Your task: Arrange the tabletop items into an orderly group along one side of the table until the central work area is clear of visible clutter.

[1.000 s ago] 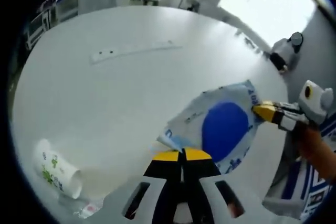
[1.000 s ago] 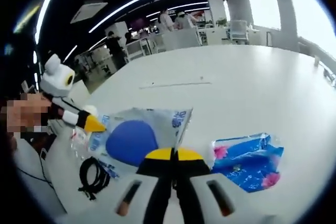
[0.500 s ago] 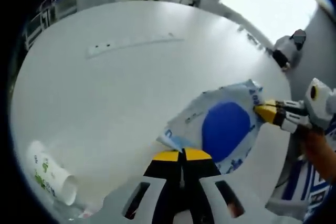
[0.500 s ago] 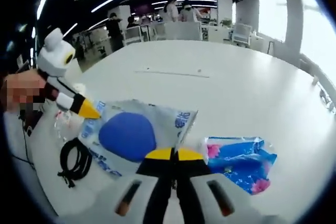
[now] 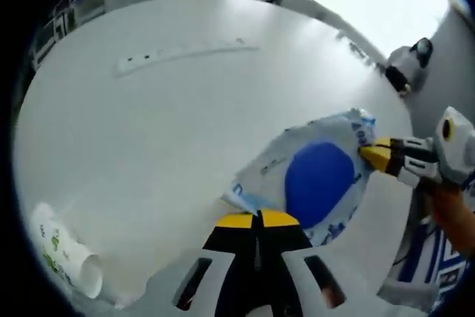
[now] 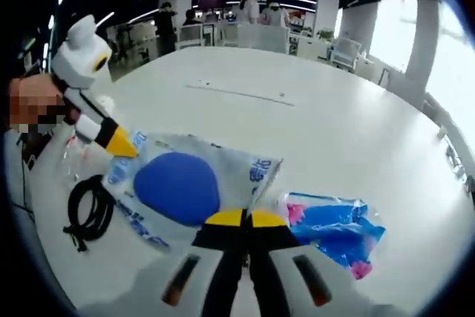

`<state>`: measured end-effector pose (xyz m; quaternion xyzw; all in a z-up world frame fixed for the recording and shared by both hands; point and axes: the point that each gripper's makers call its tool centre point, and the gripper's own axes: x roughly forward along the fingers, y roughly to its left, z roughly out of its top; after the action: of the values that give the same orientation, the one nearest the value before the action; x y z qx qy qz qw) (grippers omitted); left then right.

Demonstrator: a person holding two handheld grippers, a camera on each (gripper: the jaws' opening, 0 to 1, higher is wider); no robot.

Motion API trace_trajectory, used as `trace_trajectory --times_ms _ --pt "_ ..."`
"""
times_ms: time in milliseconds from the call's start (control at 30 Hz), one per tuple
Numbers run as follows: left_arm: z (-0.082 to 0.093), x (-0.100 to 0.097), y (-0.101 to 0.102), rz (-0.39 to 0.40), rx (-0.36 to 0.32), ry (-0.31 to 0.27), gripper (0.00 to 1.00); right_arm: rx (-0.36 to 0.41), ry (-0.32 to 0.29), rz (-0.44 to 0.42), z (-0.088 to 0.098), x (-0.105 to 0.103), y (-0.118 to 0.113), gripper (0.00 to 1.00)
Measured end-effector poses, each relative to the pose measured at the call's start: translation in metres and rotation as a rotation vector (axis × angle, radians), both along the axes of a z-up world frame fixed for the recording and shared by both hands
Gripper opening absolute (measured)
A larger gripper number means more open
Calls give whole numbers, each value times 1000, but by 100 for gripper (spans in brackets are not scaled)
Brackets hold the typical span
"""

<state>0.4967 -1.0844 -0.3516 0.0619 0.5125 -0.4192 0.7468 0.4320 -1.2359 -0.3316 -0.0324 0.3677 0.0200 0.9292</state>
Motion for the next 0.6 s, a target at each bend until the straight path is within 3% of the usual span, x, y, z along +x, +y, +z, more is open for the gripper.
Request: trace_trajectory --times_ms 600 --pt "-9 0 -2 0 8 7 0 -6 25 2 -11 -3 -2 0"
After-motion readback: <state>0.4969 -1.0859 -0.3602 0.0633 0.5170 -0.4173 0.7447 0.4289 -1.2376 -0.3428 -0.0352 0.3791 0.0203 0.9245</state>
